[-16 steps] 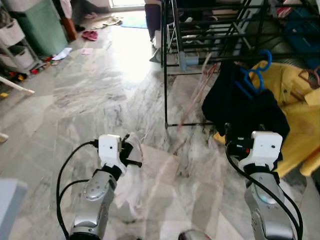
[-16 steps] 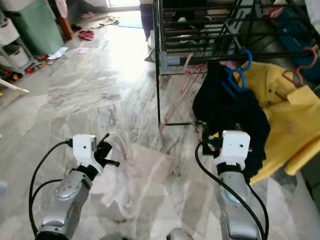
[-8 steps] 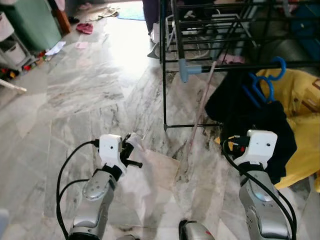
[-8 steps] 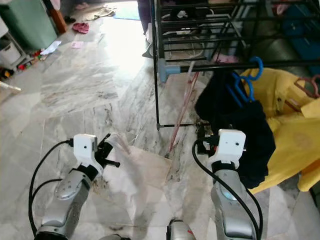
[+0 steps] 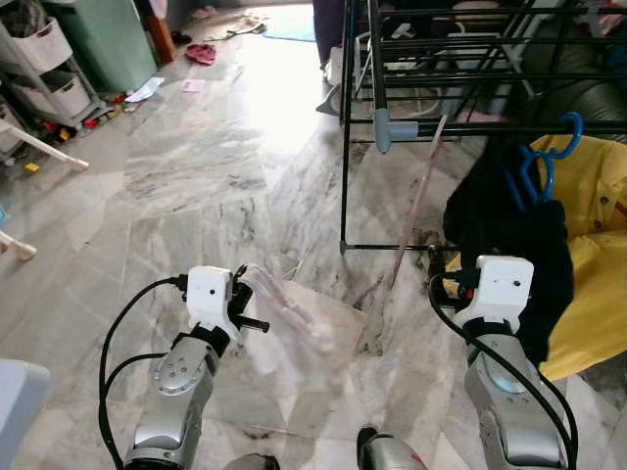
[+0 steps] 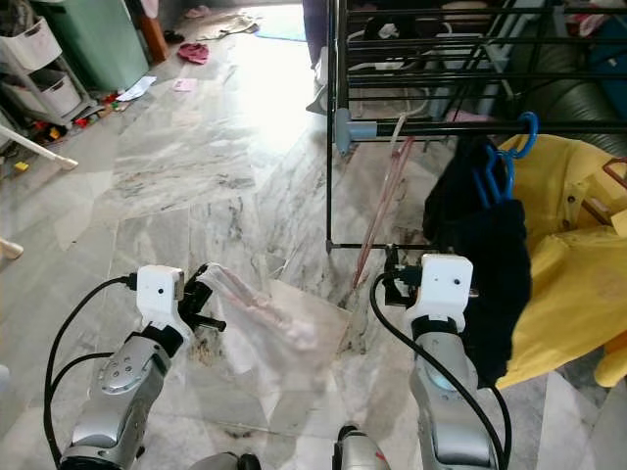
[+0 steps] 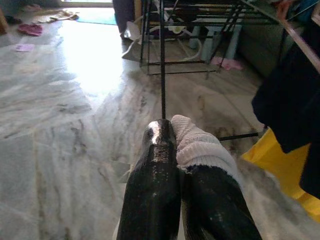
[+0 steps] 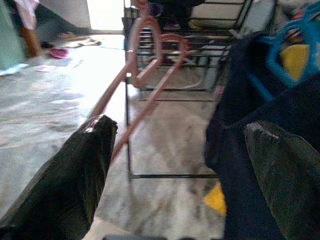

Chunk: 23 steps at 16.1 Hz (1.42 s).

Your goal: Hang hanger

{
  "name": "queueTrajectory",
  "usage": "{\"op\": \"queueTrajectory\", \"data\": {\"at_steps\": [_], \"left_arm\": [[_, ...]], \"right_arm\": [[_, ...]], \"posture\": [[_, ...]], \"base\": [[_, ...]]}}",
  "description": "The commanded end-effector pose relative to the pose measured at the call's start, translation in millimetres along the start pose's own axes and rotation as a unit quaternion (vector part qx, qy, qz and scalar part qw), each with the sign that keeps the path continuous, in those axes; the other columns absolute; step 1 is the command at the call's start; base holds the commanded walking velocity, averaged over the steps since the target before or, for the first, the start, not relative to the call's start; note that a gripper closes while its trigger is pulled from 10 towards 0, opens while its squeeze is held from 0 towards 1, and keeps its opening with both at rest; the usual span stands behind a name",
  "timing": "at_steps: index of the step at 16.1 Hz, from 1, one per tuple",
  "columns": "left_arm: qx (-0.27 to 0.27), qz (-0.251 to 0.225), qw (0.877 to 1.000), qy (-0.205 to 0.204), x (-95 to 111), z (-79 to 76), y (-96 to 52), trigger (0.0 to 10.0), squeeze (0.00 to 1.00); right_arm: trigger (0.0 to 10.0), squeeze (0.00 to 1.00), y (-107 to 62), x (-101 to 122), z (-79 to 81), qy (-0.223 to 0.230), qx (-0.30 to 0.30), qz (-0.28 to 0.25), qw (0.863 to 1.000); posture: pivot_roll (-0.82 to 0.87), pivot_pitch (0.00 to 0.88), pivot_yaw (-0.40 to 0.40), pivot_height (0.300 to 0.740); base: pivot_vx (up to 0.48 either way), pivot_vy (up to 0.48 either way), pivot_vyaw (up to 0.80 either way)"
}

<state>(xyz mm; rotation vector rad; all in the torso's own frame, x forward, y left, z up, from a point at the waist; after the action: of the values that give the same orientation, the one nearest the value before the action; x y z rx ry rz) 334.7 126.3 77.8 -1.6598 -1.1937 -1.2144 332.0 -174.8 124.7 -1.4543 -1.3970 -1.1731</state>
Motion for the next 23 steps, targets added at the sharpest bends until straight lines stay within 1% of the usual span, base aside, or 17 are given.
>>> {"op": "queueTrajectory", "data": {"at_steps": [1,2,3,4,5,6,7,8,9,11,12,15,17,19,20,21,23], "left_arm": [[0.011,-0.002,1.0,0.019,0,5.8,-5.4,10.0,0.0],[0.015,0.002,1.0,0.024,-3,8.8,-7.4,10.0,0.0],[0.02,0.004,0.999,0.028,-5,10.6,-8.8,10.0,0.0],[0.032,0.008,0.999,0.02,-9,15.5,-11.4,10.0,0.0],[0.032,0.008,0.999,0.019,-9,15.0,-11.7,10.0,0.0],[0.031,0.006,0.999,0.019,-8,13.2,-11.3,10.0,0.0],[0.031,0.005,0.999,0.018,-8,12.6,-10.9,10.0,0.0],[0.031,0.003,0.999,0.017,-7,11.8,-10.5,10.0,0.0],[0.031,0.001,0.999,0.017,-7,11.2,-10.4,10.0,0.0],[0.031,0.002,0.999,0.017,-7,11.0,-10.3,10.0,0.0],[0.03,0.005,0.999,0.016,-9,10.6,-9.8,10.0,0.0],[0.023,0.014,1.0,0.009,-12,8.3,-8.9,10.0,0.0],[0.018,0.019,1.0,0.007,-13,7.0,-8.8,10.0,0.0],[0.017,0.025,1.0,0.004,-15,7.1,-8.3,10.0,0.0],[0.016,0.026,1.0,0.004,-15,7.1,-8.3,10.0,0.0],[0.013,0.029,0.999,0.003,-16,6.3,-7.9,10.0,0.0],[0.011,0.03,0.999,0.003,-16,5.9,-6.3,10.0,0.0]], "right_arm": [[10.0,0.0,3.0,0,8.4,0.002,0.016,0.012,1.0],[10.0,0.0,4.2,1,13.3,0.013,0.036,0.012,0.999],[10.0,0.0,4.8,3,13.5,0.018,0.039,0.009,0.999],[10.0,0.0,11.2,8,16.7,0.017,0.042,0.012,0.999],[10.0,0.0,16.6,10,18.2,0.016,0.037,0.013,0.999],[10.0,0.0,26.1,15,23.1,0.032,0.034,0.017,0.999],[10.0,0.0,30.8,21,27.6,0.032,0.039,0.012,0.999],[10.0,0.0,36.0,27,32.2,0.029,0.045,0.006,0.999],[10.0,0.0,44.7,41,41.6,0.034,0.057,-0.007,0.998],[10.0,0.0,53.4,44,46.4,0.027,0.055,0.003,0.998],[10.0,0.0,64.1,42,45.9,0.014,0.039,0.024,0.999],[10.0,0.0,73.7,35,40.9,-0.002,0.02,0.045,0.999],[10.0,0.0,75.2,27,38.0,0.0,0.012,0.062,0.998],[10.0,0.0,75.5,15,23.8,-0.001,-0.01,0.082,0.997],[10.0,0.0,75.6,14,22.3,-0.002,-0.014,0.083,0.996],[10.0,0.0,74.9,12,15.3,-0.006,-0.025,0.086,0.996],[10.0,0.0,74.5,12,11.5,-0.007,-0.031,0.085,0.996]], "posture": [[-0.09,0.226,0.048,0.74],[-0.09,0.226,0.047,0.74],[-0.09,0.226,0.044,0.74],[-0.08,0.229,0.039,0.74],[-0.08,0.23,0.038,0.74],[-0.08,0.233,0.035,0.74],[-0.08,0.235,0.034,0.74],[-0.08,0.238,0.033,0.74],[-0.08,0.238,0.033,0.74],[-0.08,0.241,0.028,0.74],[-0.07,0.241,0.027,0.74],[-0.07,0.243,0.027,0.74],[-0.06,0.244,0.028,0.74],[-0.06,0.245,0.037,0.74],[-0.07,0.245,0.037,0.74],[-0.07,0.243,0.042,0.74],[-0.07,0.24,0.046,0.74]], "base": [[0.0,0.0,0.0],[0.0,0.0,0.0],[0.0,0.0,0.0],[0.0,0.0,0.0],[0.0,0.0,0.0],[0.0,0.0,0.0],[0.0,0.0,0.0],[0.0,0.0,0.0],[0.0,0.0,0.0],[0.0,0.0,0.0],[0.0,0.0,0.0],[0.0,0.0,0.0],[0.0,0.0,0.0],[0.0,0.0,0.0],[0.0,0.0,0.0],[0.0,0.0,0.0],[0.0,0.0,0.0]]}}
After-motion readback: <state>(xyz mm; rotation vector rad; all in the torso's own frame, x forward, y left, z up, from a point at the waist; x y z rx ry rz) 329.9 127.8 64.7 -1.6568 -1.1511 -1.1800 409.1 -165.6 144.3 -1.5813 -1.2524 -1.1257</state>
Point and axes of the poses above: a point about 5 cm out from each wrist's last joint towards the gripper, its own y axis pointing out of the wrist towards the gripper, its own x axis along the axis of the wrist's last joint, z = x × y, the point moved 6 cm from there along y, pointing out of the wrist towards the gripper, and after that the axes turned 13 degrees about -y, right-handed, at the moved point
